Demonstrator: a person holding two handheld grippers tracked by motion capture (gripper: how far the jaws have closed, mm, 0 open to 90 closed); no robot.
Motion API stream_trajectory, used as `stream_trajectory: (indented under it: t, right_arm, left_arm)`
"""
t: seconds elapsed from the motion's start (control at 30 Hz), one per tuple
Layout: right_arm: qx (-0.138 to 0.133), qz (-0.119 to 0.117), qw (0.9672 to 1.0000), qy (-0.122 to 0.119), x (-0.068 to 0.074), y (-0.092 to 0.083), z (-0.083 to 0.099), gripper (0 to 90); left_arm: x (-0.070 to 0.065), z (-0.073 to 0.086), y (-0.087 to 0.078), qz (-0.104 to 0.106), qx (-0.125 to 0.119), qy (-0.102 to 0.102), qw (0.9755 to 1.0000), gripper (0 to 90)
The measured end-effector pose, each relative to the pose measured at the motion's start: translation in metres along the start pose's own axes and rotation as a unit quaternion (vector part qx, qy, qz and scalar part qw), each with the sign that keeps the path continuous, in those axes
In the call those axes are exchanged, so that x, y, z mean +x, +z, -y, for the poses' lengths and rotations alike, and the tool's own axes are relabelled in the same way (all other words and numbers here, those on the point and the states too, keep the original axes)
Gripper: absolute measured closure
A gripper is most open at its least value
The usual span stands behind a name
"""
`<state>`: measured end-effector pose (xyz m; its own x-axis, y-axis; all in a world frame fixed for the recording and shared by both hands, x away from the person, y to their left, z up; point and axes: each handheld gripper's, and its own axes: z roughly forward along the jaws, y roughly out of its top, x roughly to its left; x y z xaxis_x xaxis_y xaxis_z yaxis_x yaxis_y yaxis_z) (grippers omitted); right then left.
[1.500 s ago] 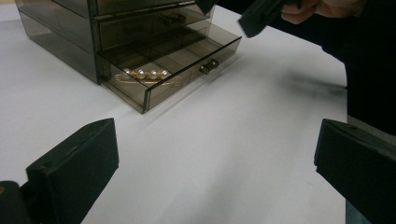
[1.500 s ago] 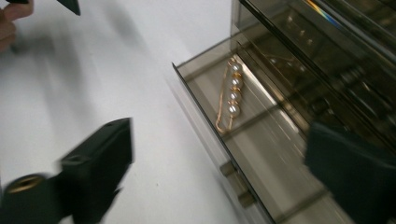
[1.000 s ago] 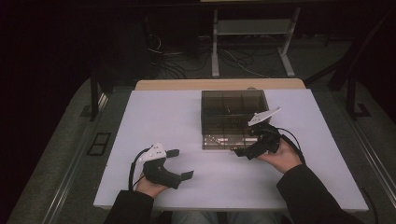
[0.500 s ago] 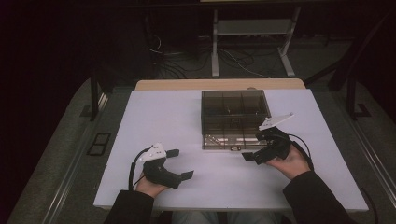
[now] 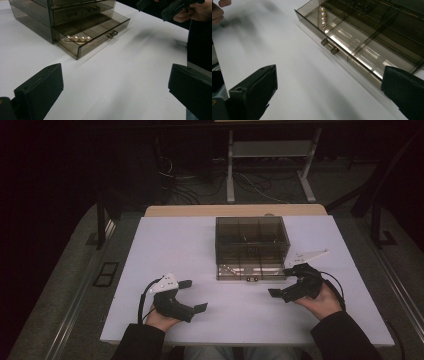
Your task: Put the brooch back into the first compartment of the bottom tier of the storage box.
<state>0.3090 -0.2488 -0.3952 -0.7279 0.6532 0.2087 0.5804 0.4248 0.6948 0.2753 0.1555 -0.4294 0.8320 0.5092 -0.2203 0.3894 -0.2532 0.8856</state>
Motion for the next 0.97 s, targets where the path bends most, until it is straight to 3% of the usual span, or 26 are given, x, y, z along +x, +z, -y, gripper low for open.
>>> stream_trajectory:
  t: [0.63,0.97]
  right_arm:
    - [-0.043,0.022,0.9980,0.040,-0.005,-0.018,0.051,0.2]
    - [-0.052,0.028,0.9971,0.048,-0.007,-0.021,0.060,0.2]
  left_arm:
    - [0.001,0.000,0.001,0.005,0.009,-0.002,0.9999,0.0]
    - [0.001,0.001,0.002,0.005,0.020,-0.006,0.9998,0.0]
